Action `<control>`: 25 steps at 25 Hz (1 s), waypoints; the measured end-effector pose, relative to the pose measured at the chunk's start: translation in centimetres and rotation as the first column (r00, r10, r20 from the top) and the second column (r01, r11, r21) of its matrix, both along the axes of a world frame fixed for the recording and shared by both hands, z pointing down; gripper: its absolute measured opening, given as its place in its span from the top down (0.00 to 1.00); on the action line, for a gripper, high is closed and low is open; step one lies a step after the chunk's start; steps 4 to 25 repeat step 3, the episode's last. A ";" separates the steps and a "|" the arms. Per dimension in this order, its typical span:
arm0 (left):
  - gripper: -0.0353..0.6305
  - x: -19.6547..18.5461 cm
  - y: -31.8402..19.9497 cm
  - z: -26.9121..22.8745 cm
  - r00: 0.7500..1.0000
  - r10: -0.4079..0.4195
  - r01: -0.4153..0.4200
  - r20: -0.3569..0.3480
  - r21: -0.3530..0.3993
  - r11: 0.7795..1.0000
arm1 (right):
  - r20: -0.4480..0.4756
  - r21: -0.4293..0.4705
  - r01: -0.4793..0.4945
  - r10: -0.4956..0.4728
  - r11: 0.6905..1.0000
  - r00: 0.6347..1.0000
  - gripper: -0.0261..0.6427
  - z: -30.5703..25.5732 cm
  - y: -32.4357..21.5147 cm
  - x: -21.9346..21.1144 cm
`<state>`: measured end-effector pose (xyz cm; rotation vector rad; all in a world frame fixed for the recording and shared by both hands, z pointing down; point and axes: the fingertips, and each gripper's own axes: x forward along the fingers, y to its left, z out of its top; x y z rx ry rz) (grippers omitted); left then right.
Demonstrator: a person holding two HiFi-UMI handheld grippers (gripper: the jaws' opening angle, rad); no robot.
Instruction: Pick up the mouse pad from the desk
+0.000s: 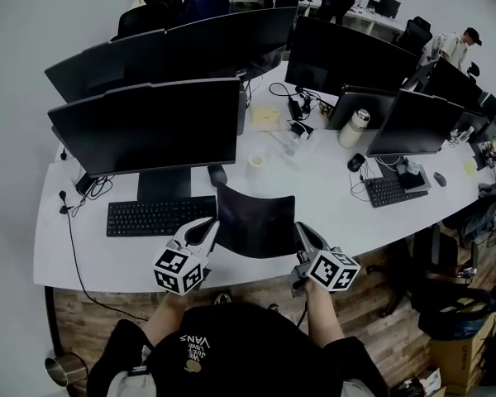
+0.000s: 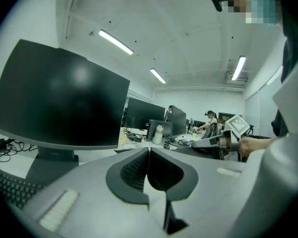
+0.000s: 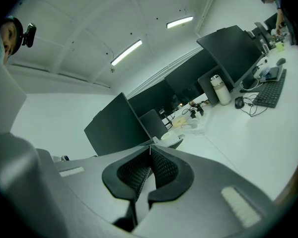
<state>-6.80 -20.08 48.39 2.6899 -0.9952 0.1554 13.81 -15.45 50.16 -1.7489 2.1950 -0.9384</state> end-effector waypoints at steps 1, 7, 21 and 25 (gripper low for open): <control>0.93 0.0 0.0 0.0 1.000 0.002 -0.002 0.000 0.000 1.000 | 0.000 0.000 0.000 0.000 1.000 1.000 0.95 0.0 0.0 0.0; 0.93 0.1 0.1 0.1 1.000 0.005 -0.005 0.002 0.001 1.000 | -0.001 0.000 0.001 -0.001 1.000 1.000 0.95 0.1 0.1 0.0; 0.93 0.1 0.1 0.1 1.000 0.005 -0.005 0.002 0.001 1.000 | -0.001 0.000 0.001 -0.001 1.000 1.000 0.95 0.1 0.1 0.0; 0.93 0.1 0.1 0.1 1.000 0.005 -0.005 0.002 0.001 1.000 | -0.001 0.000 0.001 -0.001 1.000 1.000 0.95 0.1 0.1 0.0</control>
